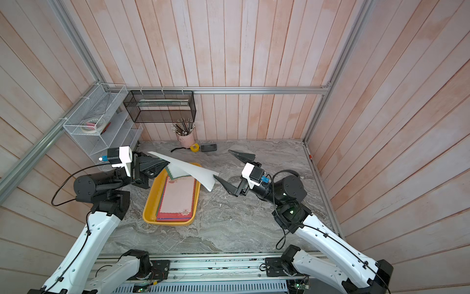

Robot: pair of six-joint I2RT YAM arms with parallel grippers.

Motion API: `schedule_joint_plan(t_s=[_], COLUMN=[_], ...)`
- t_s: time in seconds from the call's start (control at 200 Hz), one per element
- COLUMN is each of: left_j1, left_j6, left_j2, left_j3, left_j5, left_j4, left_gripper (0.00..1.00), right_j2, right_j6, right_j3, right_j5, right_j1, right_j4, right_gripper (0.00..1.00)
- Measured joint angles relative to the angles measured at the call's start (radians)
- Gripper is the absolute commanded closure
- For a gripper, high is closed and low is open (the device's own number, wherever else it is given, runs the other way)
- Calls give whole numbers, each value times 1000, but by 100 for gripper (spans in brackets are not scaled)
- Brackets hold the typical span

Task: Take out the stationery paper from the storage box
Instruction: Pick up the stationery paper from the storage box.

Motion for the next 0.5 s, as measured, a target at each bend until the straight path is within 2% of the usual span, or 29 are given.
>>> schedule_joint_plan(t_s=[0.215, 0.5], left_j1=[0, 0], left_j6=[-10, -3], left_j2=[-24, -41], left_j3=[0, 1], left_j5=[-10, -22], left_j4=[-32, -77], left_gripper=[100, 100], right_j2=[-9, -145], right_j6=[-1, -67], right_j3=[0, 20], right_j5=[-36, -26], right_j1=[0, 0], right_j4=[-16, -82], right_gripper=[14, 14])
